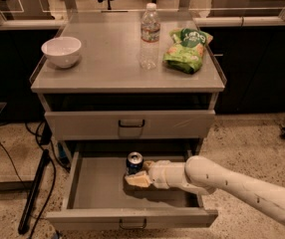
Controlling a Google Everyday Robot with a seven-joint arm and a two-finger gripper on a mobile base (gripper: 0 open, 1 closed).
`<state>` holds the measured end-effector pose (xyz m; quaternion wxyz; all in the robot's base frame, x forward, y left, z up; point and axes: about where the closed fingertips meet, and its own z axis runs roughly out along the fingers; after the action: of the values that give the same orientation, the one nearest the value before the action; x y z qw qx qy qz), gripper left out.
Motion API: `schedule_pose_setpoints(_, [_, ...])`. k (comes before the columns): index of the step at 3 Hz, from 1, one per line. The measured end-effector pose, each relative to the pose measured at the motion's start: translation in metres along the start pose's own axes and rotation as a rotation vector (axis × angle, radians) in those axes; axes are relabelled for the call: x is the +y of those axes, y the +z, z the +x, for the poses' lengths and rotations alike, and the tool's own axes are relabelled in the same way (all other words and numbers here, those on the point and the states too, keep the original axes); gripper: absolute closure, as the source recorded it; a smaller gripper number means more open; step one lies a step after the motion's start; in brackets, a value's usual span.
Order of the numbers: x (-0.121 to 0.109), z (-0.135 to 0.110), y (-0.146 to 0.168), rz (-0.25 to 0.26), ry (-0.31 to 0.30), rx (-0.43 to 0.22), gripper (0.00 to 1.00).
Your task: Pick pepsi can from middle drawer and place on counter
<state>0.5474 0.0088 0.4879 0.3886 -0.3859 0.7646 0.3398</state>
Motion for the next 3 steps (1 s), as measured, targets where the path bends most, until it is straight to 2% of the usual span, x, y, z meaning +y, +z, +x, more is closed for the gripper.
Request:
schedule_pose_setpoints(2, [0.008,-0.081,-0.043,0.024,-0.069,-0.021,1.0])
schedule_pose_setpoints(3, [0.008,-0.084,-0.044,0.026,-0.075,-0.02,1.0])
